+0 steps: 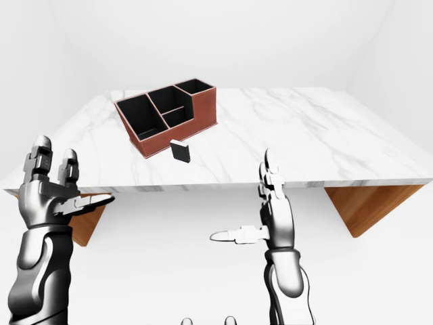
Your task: Pick up the book and place it in the left compartment of the caddy.
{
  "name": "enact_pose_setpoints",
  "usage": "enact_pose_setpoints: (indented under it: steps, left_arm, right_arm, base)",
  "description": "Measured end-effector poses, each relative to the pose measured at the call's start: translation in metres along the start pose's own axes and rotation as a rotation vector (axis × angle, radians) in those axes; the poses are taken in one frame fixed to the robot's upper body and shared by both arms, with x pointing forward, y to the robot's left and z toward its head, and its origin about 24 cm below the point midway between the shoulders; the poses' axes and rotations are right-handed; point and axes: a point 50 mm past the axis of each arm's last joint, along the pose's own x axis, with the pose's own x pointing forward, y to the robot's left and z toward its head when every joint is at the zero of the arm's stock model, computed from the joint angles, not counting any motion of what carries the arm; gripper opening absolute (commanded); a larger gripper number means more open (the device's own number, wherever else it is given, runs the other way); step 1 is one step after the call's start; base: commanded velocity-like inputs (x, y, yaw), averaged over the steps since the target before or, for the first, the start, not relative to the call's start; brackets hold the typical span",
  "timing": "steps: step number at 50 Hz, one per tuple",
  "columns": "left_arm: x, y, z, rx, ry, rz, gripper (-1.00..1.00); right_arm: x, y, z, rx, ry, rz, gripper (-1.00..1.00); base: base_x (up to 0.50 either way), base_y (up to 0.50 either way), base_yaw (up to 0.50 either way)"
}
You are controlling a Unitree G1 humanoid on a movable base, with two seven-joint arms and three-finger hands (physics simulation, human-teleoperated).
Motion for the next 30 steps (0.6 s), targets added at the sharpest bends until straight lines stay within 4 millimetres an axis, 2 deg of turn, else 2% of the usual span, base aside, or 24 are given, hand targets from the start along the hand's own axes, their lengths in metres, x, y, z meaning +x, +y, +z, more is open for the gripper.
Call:
enact_pose_setpoints:
  steps: [13,30]
  left_arm:
    - [0.000,0.002,0.006,-0.006,-0.023,0.004,1.00]
    - [0.000,0.002,0.007,-0.006,-0.029,0.004,1.00]
  right_arm:
    - [-0.006,0.002,0.013,-0.030,-0.045,0.009,1.00]
    - [-0.008,0.004,0.016,-0.053,-0.053,0.023,1.00]
  base:
    - [0.00,0.02,0.00]
    - [0.00,0.49,0.00]
